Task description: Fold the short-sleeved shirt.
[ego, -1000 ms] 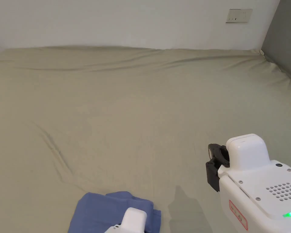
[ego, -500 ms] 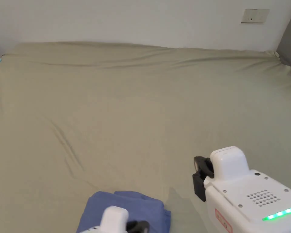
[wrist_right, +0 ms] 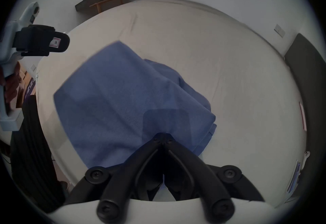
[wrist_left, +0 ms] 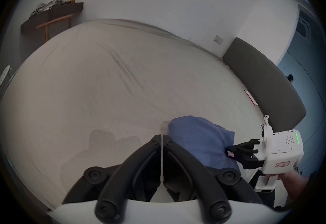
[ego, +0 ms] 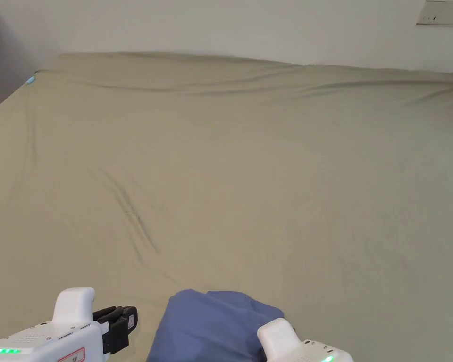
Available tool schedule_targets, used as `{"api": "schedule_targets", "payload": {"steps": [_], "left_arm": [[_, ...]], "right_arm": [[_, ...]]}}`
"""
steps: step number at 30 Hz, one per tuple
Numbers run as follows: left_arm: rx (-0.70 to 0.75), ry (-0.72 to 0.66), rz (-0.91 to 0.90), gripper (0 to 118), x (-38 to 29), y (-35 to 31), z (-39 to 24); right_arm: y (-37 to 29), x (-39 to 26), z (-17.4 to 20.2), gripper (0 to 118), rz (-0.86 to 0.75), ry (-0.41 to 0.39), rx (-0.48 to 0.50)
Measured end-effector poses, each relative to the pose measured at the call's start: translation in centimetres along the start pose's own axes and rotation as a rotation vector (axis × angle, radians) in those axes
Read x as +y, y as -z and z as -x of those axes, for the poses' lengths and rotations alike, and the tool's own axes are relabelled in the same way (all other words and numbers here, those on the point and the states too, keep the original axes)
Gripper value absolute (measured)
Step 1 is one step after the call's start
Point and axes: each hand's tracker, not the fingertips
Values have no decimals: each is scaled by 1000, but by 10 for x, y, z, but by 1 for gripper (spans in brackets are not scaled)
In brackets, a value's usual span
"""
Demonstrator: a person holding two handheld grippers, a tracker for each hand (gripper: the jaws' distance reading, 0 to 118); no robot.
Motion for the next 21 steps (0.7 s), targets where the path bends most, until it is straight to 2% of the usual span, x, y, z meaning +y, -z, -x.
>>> {"api": "schedule_targets", "payload": {"steps": [1, 4, 5, 6, 7, 8, 9, 13, 18, 19, 20, 21], "left_arm": [[-5, -17, 10, 2, 0, 3, 4], [-73, -65, 54, 7, 2, 12, 12], [-111, -79, 86, 20, 4, 17, 15], [-152, -92, 118, 45, 7, 22, 17], [-215, -115, 169, 84, 8, 29, 19], [-285, -145, 212, 108, 9, 37, 25], [-332, -170, 242, 118, 9, 45, 28], [-374, -336, 370, 117, 7, 77, 29], [-610, -578, 450, 116, -11, 113, 25], [-655, -573, 395, 108, -8, 115, 22], [-649, -596, 422, 92, -12, 118, 21], [-578, -587, 430, 60, -14, 122, 17]], "right_arm": [[-3, 4, -3, 0, -8, 21, 11], [-1, 8, -6, 0, 24, 8, 23], [0, 8, -6, 0, 28, 1, 26], [1, 8, -6, 0, 28, -8, 27], [2, 7, -6, 0, 27, -18, 26], [2, 7, -6, 0, 26, -25, 28], [2, 7, -7, 0, 24, -26, 30], [2, 5, -13, 0, 18, 8, 56], [1, 4, -14, 0, 16, 31, 72], [0, 5, -13, 0, 17, 27, 71], [0, 6, -12, 0, 18, 25, 68], [0, 6, -12, 0, 20, 23, 67]]}}
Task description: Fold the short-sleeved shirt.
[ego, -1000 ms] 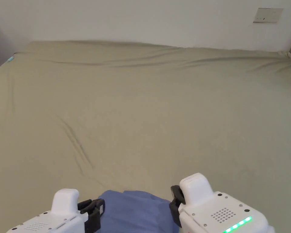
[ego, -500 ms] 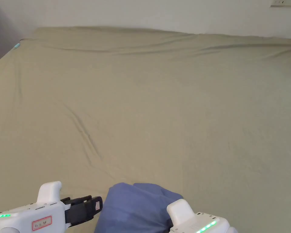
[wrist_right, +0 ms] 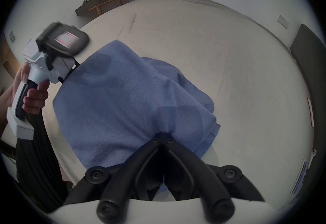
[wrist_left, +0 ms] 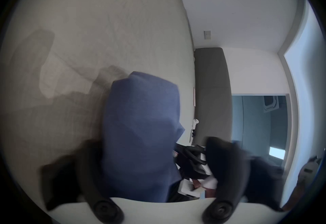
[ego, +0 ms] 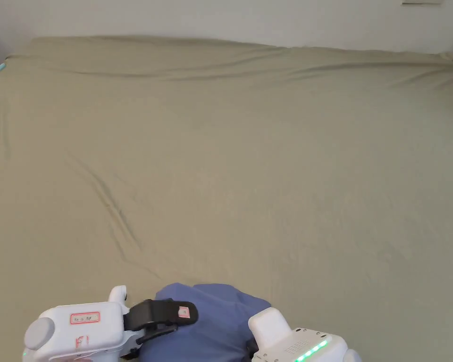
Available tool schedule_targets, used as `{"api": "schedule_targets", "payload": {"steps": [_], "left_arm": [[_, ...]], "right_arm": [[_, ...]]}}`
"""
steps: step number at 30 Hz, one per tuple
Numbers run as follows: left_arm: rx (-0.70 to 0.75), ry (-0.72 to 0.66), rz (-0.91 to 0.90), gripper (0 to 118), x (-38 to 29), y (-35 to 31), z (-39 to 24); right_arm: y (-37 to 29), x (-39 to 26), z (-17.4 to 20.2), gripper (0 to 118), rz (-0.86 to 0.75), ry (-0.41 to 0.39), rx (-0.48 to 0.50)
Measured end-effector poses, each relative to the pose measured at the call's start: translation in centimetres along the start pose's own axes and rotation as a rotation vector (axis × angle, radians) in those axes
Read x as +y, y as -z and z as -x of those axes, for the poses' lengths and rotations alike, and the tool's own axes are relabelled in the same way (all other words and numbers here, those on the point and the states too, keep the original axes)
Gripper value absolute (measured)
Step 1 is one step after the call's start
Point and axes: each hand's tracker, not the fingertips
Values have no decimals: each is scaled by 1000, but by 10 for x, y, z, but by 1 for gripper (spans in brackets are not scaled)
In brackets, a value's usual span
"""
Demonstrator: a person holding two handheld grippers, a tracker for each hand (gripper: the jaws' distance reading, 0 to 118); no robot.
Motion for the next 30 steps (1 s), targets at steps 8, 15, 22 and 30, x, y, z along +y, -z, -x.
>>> {"api": "schedule_targets", "payload": {"steps": [8, 15, 22, 30], "left_arm": [[254, 251, -26, 29, -18, 2, -32], [365, 411, -59, 28, -34, -20, -69], [520, 519, -162, 28, -28, -70, -66], [743, 479, -332, 28, -17, -157, -46]], "right_arm": [[-22, 8, -5, 0, -63, -25, -35], [-111, 50, -18, 0, -349, -3, -212], [-175, 80, 2, 0, -548, 10, -334], [-187, 95, 36, 0, -629, -17, -393]]}}
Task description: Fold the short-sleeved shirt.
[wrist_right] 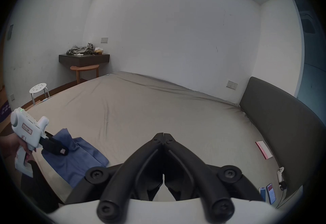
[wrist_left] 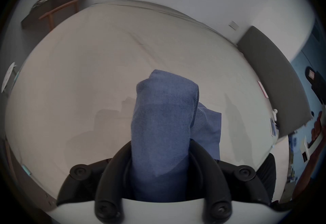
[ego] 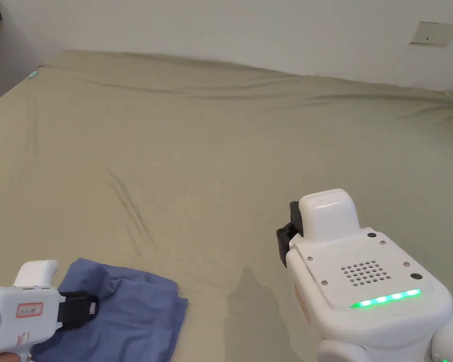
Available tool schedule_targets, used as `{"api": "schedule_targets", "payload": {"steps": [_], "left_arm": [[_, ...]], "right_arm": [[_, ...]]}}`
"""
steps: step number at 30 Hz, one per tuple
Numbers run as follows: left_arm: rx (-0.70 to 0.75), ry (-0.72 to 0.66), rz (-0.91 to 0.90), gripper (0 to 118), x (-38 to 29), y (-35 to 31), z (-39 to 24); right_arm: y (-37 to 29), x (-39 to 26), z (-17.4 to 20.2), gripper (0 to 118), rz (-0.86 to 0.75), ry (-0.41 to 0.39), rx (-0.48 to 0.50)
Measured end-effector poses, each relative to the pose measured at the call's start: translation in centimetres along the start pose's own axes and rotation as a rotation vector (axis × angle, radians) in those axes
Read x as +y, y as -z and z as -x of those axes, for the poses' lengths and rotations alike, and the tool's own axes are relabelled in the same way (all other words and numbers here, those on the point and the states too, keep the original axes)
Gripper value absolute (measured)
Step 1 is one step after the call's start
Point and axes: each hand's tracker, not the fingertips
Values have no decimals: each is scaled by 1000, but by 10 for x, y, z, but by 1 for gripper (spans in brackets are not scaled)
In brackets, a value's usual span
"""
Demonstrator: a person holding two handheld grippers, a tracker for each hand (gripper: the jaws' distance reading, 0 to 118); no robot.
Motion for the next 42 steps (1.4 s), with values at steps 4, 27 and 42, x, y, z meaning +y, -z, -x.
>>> {"api": "schedule_targets", "payload": {"steps": [4, 27, 42], "left_arm": [[127, 23, -25, 28, 1, -19, 34], [671, 68, 61, 56, 56, -43, 252], [432, 115, -889, 110, 124, -194, 31]], "right_arm": [[5, 3, 17, 0, -6, -8, 10], [54, -3, 62, 0, 110, -81, 30], [3, 30, 7, 0, -36, -4, -36]]}}
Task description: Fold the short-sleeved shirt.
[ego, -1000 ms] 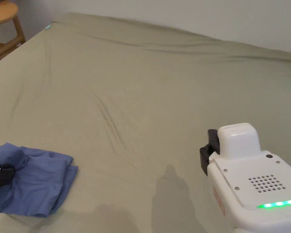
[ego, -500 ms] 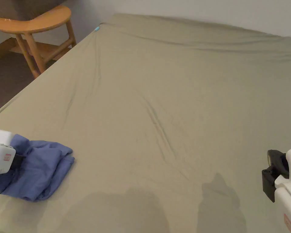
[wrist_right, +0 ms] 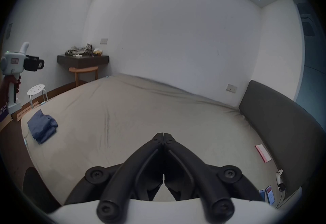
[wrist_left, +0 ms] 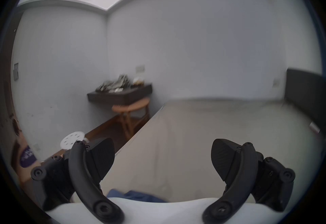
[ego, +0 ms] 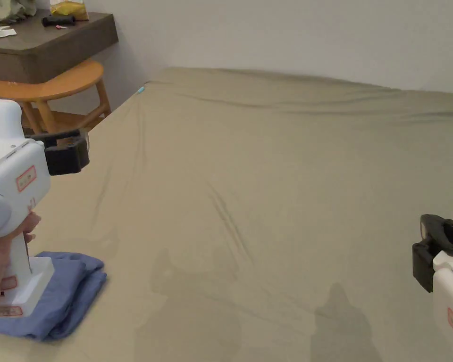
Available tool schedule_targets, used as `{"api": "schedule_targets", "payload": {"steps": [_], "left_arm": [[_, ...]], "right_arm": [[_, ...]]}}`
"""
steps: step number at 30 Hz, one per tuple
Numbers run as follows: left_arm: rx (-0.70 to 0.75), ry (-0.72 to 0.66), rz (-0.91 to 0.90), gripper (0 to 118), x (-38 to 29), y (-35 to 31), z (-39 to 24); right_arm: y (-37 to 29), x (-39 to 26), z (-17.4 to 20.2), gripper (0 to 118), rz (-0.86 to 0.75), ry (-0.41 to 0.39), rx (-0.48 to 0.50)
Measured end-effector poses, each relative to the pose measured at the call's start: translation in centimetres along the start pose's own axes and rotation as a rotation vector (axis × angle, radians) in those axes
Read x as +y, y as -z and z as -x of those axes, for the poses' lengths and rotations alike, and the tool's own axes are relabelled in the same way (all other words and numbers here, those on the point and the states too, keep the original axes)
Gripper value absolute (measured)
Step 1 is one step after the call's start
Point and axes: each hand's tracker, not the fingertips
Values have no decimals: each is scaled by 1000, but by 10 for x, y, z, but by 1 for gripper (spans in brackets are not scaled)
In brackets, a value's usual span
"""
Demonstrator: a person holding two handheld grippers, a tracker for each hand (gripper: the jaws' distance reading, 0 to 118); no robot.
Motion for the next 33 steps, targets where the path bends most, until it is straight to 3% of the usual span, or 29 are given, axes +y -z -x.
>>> {"api": "schedule_targets", "payload": {"steps": [4, 7, 9, 11, 14, 16, 22, 33], "left_arm": [[-71, -60, -122, 110, 25, -46, -74], [-138, -27, -166, 109, 32, -81, -137], [-201, -21, -190, 103, 33, -98, -170], [-223, -12, -204, 75, 33, -115, -200], [-312, -19, -206, 22, 30, -132, -237], [-330, -15, -192, 3, 27, -140, -257], [-365, 7, -243, 1, 11, -166, -290], [-373, 82, -163, 1, -6, -175, -303]], "right_arm": [[-27, 20, -28, 0, -80, 10, -43], [-46, 30, -47, 0, -129, 4, -72], [-56, 33, -57, 0, -154, 3, -91], [-63, 34, -64, 0, -167, 3, -103], [-72, 32, -70, 0, -187, -3, -124], [-77, 29, -72, 0, -196, -9, -137], [-82, 13, -70, 0, -195, -26, -156], [-83, -1, -65, 0, -198, -10, -153]]}}
